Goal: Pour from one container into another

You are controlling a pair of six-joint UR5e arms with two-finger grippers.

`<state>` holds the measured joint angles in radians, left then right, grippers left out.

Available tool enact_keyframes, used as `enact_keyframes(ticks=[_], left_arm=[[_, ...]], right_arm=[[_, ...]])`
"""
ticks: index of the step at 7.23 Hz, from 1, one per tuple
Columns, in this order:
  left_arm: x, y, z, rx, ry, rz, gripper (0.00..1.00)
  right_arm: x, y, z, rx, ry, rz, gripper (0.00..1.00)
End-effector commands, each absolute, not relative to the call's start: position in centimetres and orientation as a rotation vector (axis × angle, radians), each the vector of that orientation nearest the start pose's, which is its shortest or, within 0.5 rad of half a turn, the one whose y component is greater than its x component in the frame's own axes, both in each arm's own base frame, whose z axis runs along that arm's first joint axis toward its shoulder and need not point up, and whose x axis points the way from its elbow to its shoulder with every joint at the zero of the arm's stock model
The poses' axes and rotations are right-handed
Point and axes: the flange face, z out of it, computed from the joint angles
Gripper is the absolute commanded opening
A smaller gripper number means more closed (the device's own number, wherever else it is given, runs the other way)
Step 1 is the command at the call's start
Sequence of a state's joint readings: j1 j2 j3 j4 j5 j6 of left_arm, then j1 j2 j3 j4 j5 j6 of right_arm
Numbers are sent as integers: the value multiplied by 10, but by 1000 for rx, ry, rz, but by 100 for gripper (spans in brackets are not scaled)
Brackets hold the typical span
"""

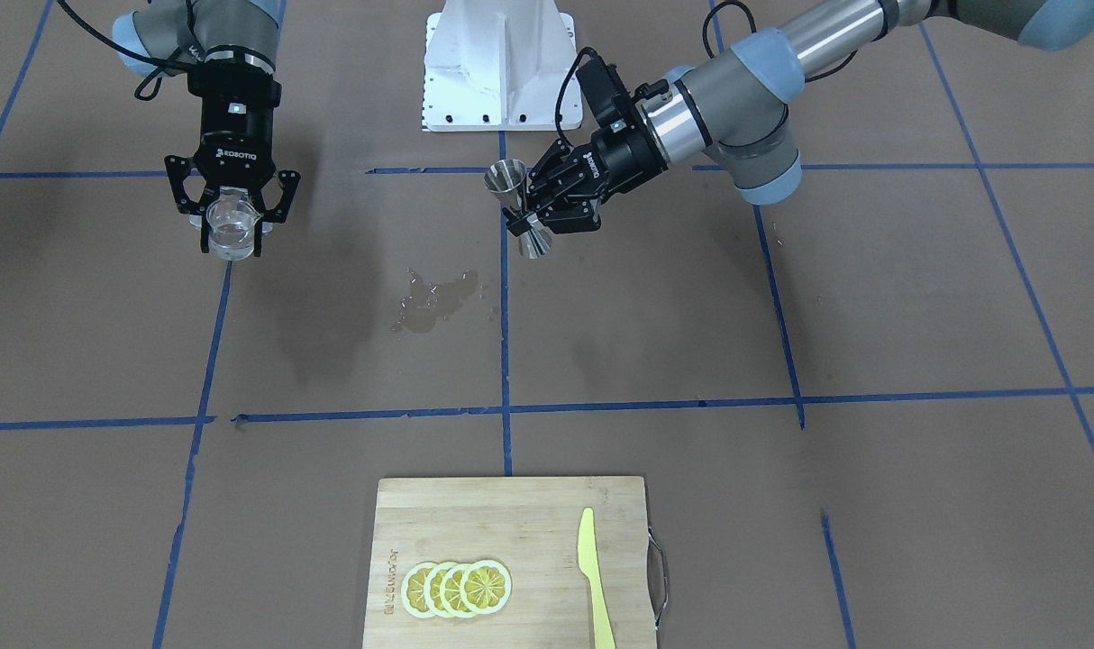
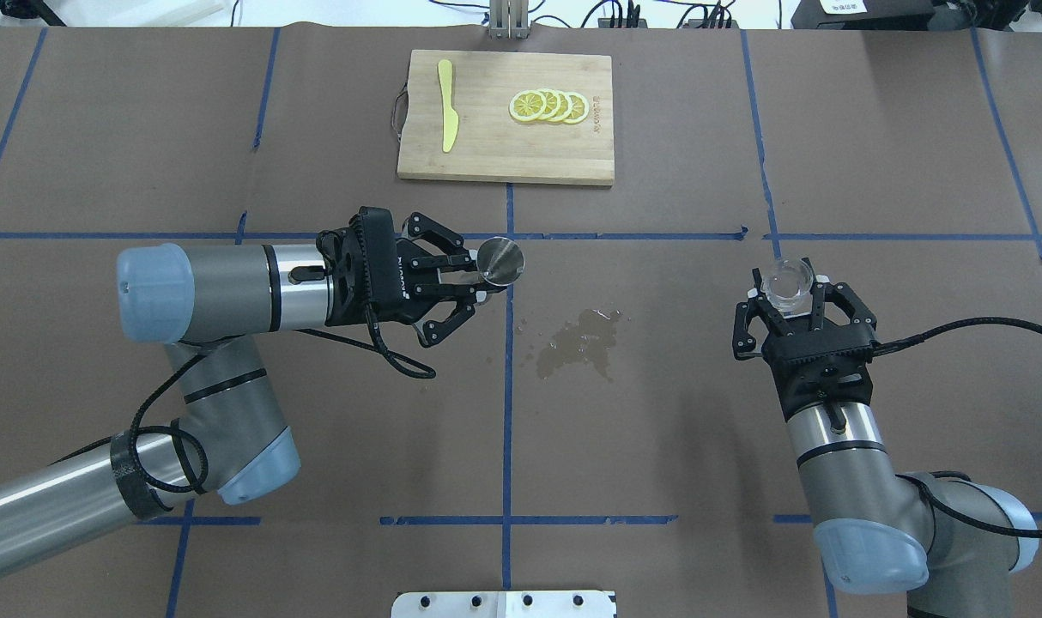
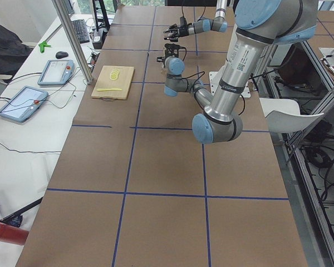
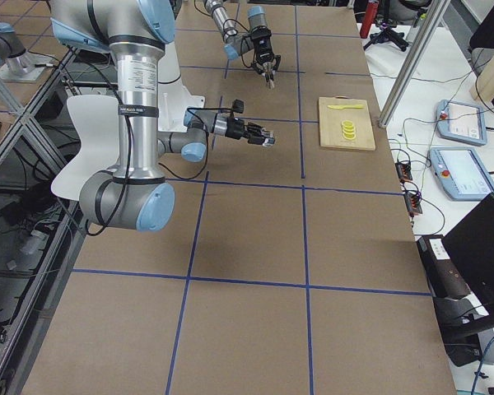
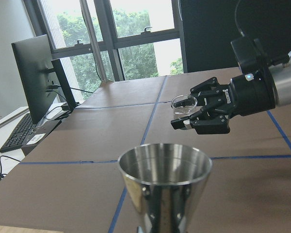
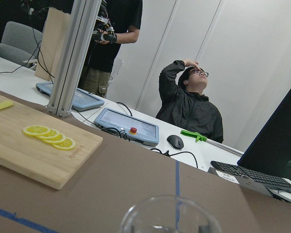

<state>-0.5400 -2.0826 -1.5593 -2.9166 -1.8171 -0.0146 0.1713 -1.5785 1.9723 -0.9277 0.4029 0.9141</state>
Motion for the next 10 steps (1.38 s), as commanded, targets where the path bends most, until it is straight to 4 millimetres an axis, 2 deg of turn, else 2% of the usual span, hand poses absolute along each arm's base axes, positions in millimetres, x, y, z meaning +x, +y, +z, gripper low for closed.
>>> enact_keyframes(ticks=[1, 3, 4, 5, 6, 7, 9, 10], left_arm=[[479, -414, 228, 1534, 1097, 937, 0], [481, -416, 224, 1524, 1099, 927, 0], [482, -415, 223, 1525, 1101, 927, 0], [482, -415, 223, 1524, 1102, 929, 0], [482, -415, 223, 1523, 1101, 929, 0], [482, -416, 226, 1519, 1098, 929, 0], [485, -417, 226, 1513, 1098, 928, 0], [488, -418, 225, 1500, 1095, 925, 0]], right_arm=[[-401, -295, 348, 1315, -431, 190, 0], [-408, -296, 331, 1312, -451, 167, 0], [-416, -297, 310, 1304, -456, 149, 0], [-438, -302, 268, 1297, -447, 131, 0], [-451, -307, 244, 1293, -387, 80, 0], [-453, -314, 221, 1300, -346, 21, 0], [-449, -325, 207, 1292, -366, 32, 0], [-443, -337, 210, 1271, -364, 8, 0]])
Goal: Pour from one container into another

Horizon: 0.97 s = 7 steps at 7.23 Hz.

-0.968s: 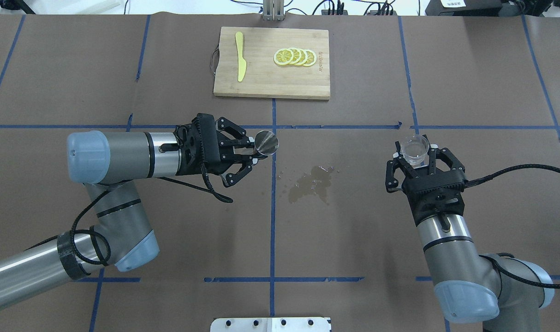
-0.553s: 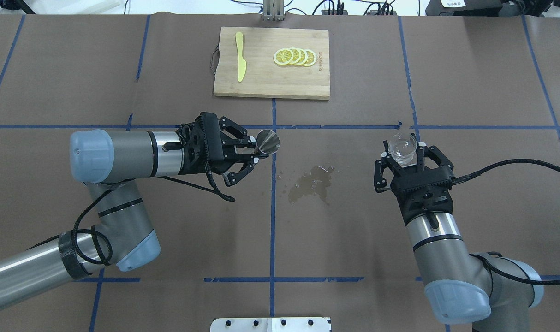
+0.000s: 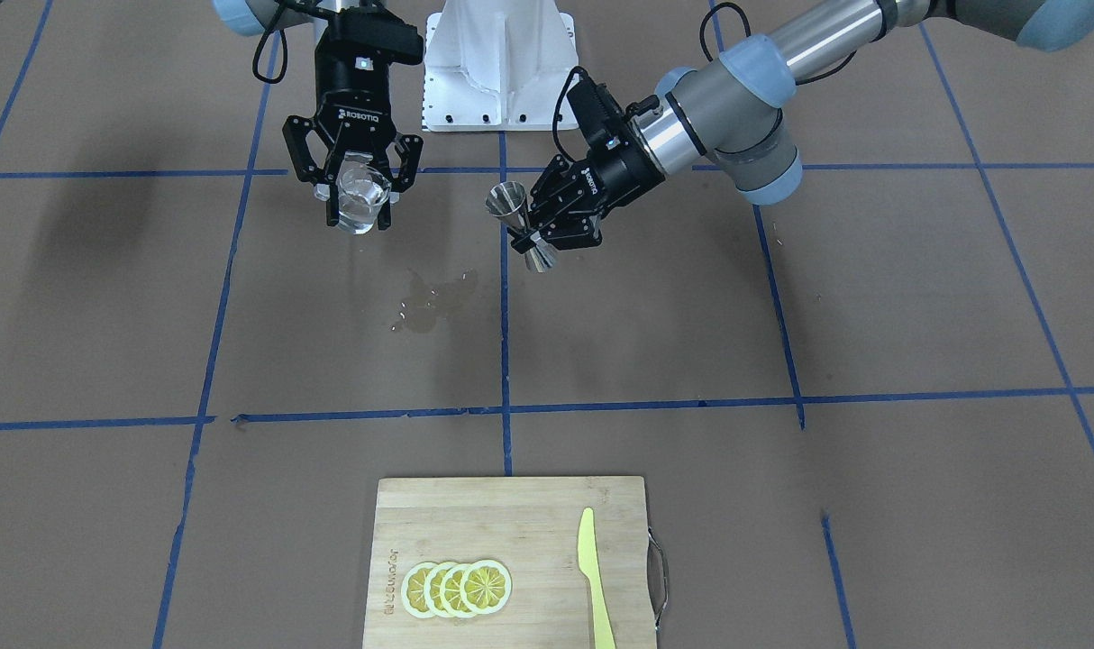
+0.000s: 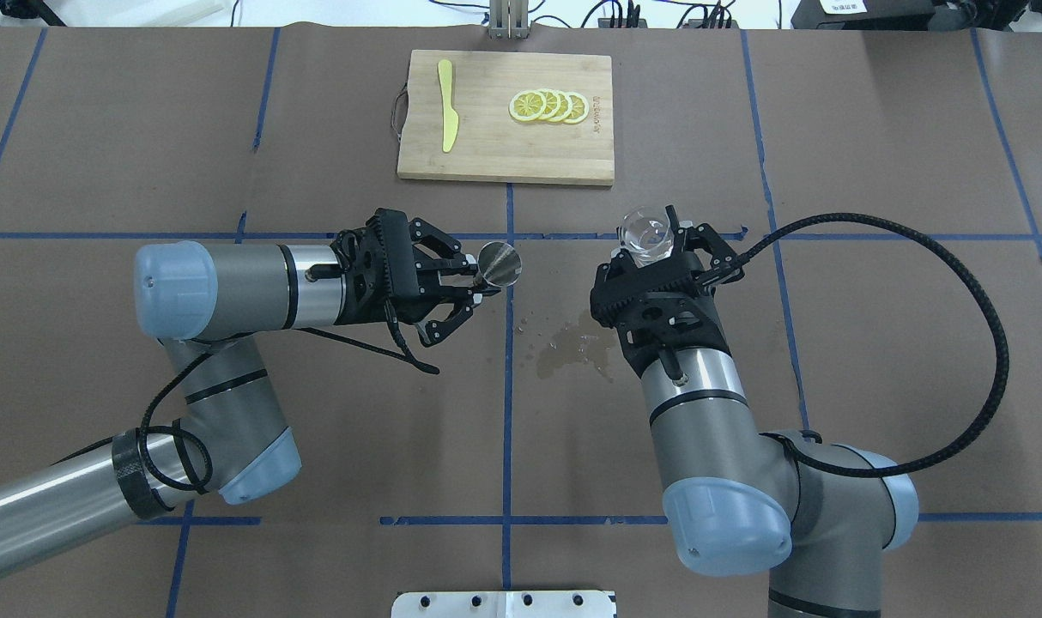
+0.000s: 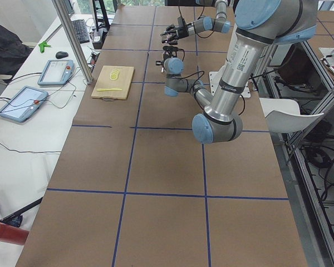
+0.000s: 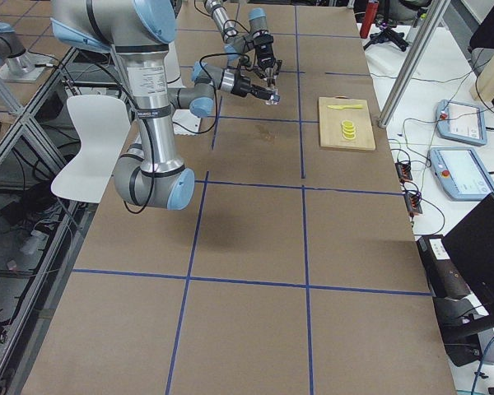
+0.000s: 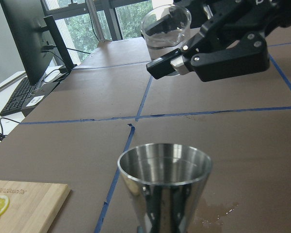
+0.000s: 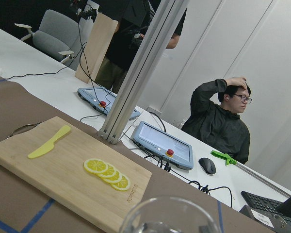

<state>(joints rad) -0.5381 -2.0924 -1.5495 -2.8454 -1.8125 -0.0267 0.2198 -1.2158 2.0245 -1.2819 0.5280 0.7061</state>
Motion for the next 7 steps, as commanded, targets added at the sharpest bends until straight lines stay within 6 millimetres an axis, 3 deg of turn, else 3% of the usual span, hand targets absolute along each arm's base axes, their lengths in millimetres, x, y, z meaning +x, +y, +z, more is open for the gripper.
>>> enact_keyframes(ticks=[1, 4, 7], left_arm=[[493, -419, 212, 1426, 1152, 865, 0], [513, -409, 198, 1393, 1202, 851, 0], [518, -404, 200, 1380, 1213, 854, 0]], right_arm=[[-438, -343, 215, 1270, -346, 7, 0], [-428, -352, 231, 1266, -303, 5, 0], [-432, -350, 222, 1279, -289, -25, 0]])
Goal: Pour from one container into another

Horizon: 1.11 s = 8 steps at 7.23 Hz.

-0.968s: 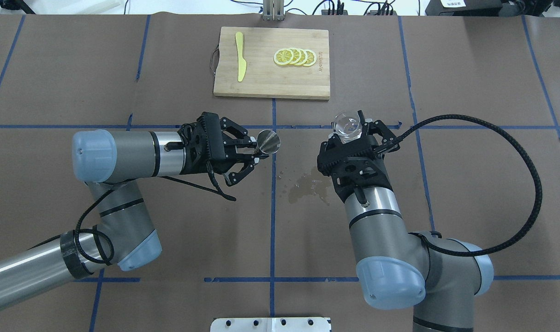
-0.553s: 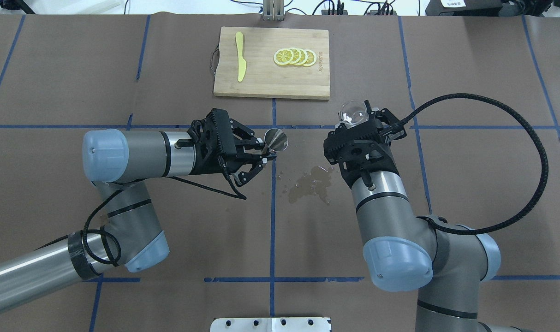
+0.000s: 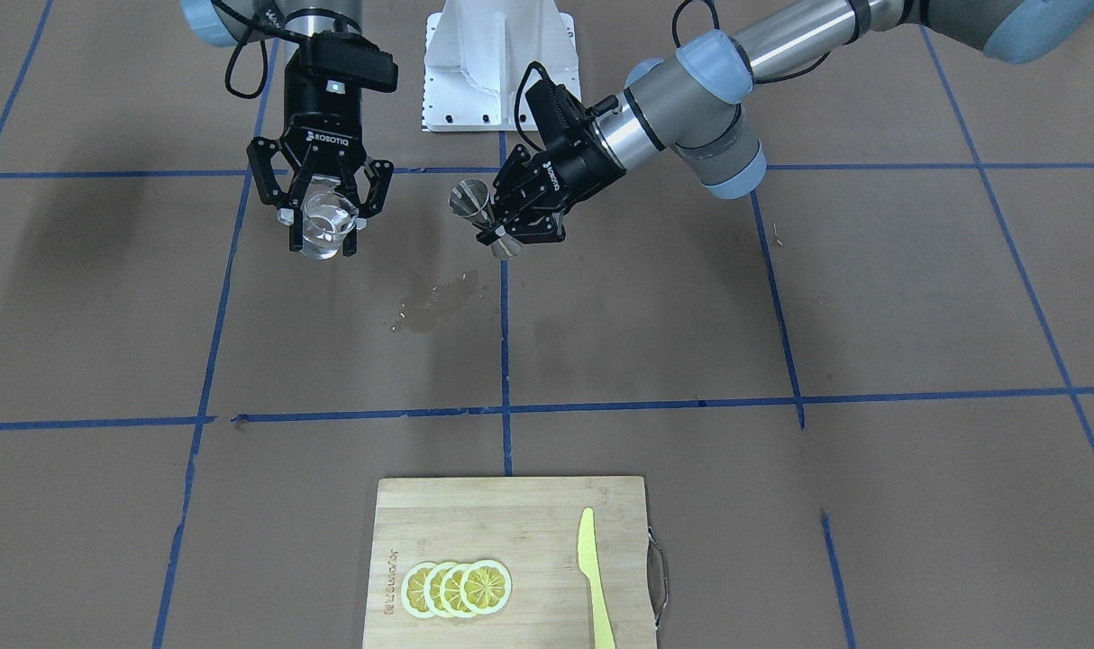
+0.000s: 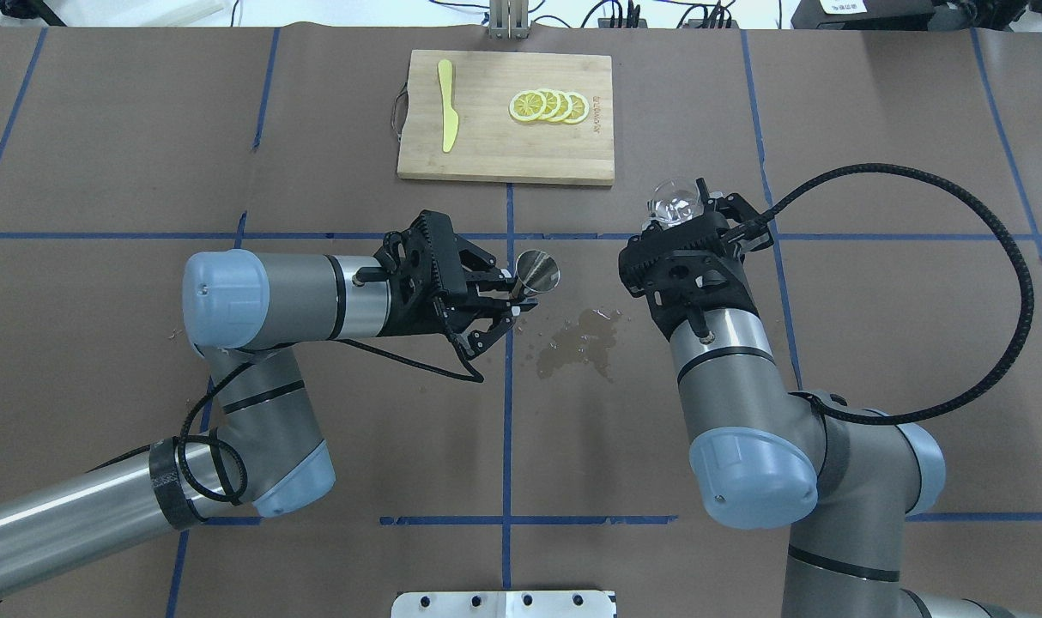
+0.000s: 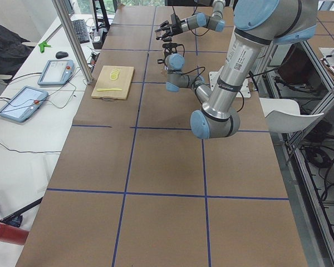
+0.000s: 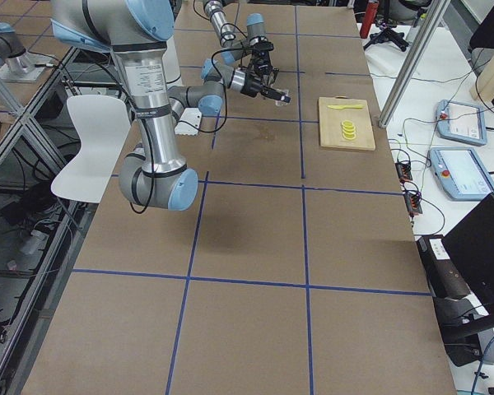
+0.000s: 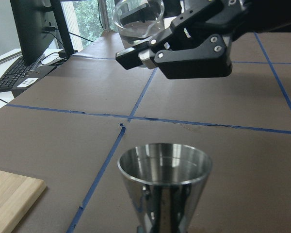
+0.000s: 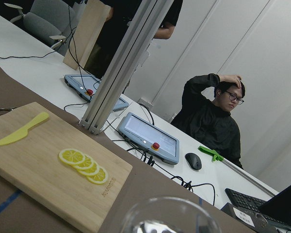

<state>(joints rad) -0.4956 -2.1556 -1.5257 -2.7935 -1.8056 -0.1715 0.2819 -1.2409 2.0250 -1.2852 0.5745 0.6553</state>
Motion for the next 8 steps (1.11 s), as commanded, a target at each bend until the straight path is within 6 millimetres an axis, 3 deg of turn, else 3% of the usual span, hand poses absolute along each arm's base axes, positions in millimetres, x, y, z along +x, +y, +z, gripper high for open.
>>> enact_keyframes(ticks=[1, 3, 6, 8], left_arm=[[518, -404, 199, 1382, 1215, 854, 0], [518, -403, 199, 1382, 1216, 855, 0], [518, -404, 200, 1380, 1215, 855, 0], [518, -403, 199, 1383, 1217, 857, 0]], right_arm=[[-433, -349, 216, 1284, -283, -36, 0], [-444, -352, 182, 1265, -223, -86, 0], [-446, -343, 173, 1283, -210, -109, 0], [-454, -330, 157, 1337, -102, -229, 0]])
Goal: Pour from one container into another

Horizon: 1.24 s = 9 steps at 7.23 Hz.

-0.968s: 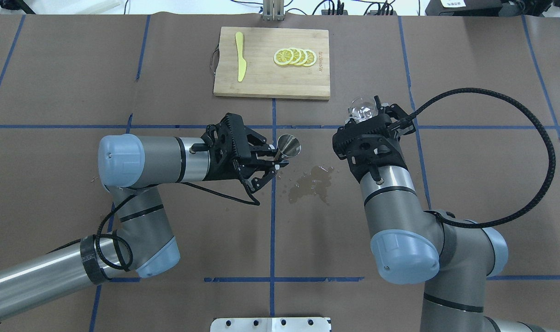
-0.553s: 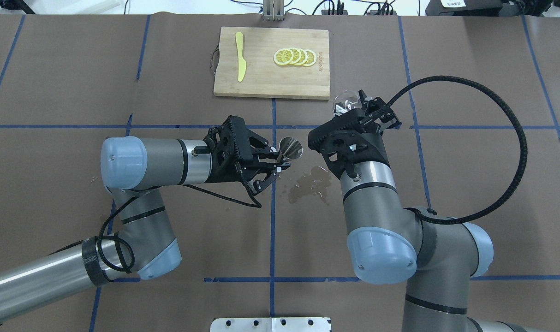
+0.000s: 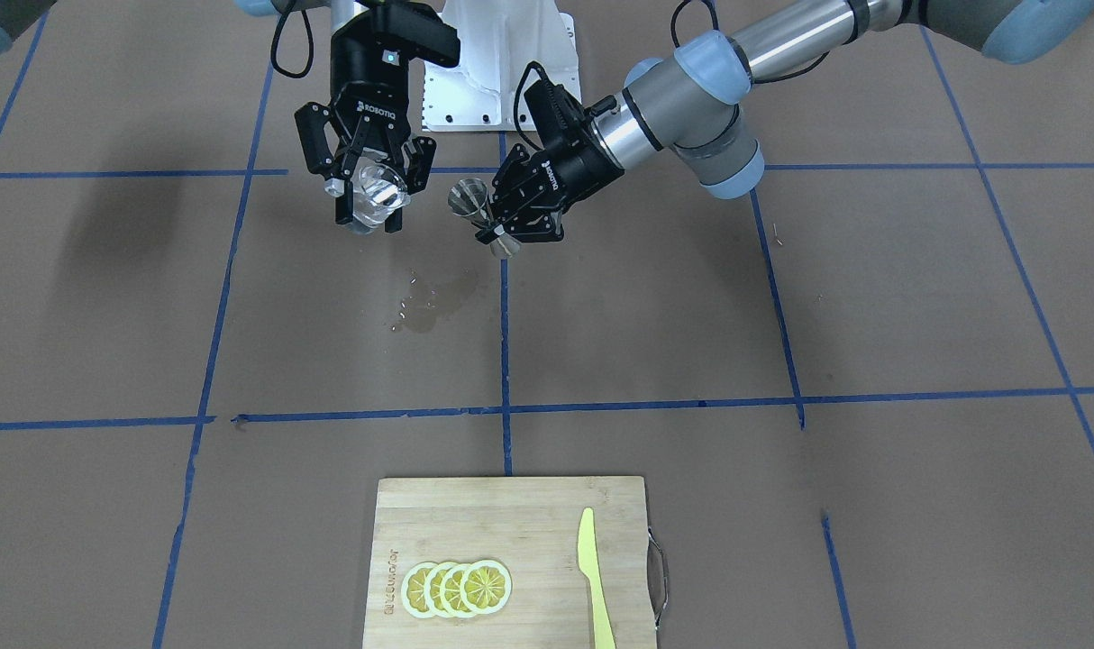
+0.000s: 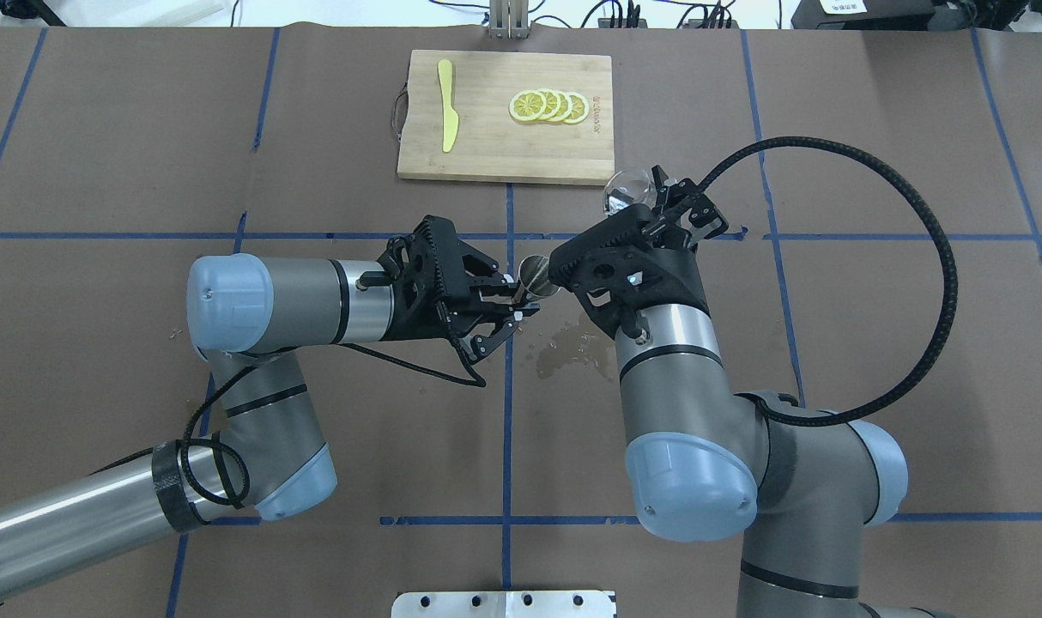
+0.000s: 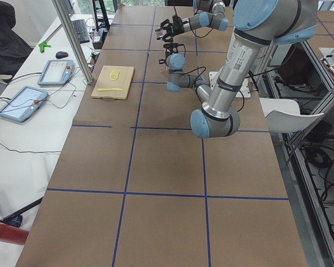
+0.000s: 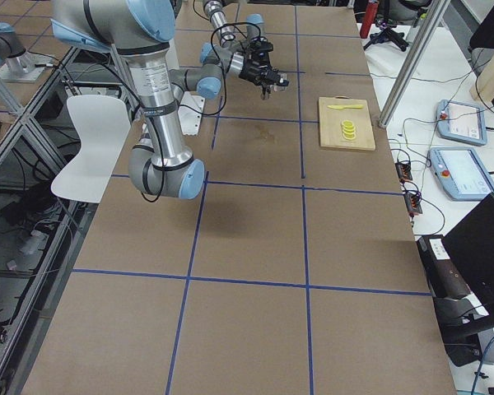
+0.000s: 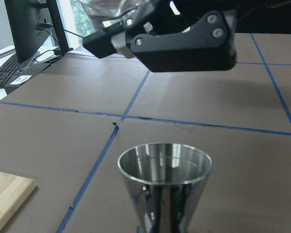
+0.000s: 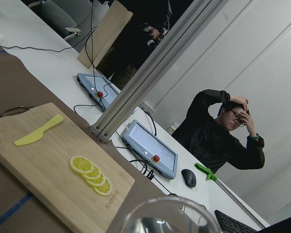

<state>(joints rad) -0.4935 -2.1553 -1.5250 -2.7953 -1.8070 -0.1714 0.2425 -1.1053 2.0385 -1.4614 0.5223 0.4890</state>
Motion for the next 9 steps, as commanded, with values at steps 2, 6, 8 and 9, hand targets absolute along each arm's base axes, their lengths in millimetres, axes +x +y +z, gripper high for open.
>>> enact_keyframes(ticks=[2, 6, 8, 9], left_arm=[[517, -403, 198, 1386, 1217, 855, 0], [517, -403, 197, 1387, 1218, 855, 0], [517, -403, 197, 1387, 1218, 855, 0], [517, -403, 197, 1386, 1219, 856, 0]], right_arm=[[-464, -322, 158, 1344, -83, -247, 0], [-477, -314, 145, 1354, -37, -298, 0], [-483, -306, 130, 1358, -14, -314, 0], [-484, -304, 130, 1370, 11, -314, 0]])
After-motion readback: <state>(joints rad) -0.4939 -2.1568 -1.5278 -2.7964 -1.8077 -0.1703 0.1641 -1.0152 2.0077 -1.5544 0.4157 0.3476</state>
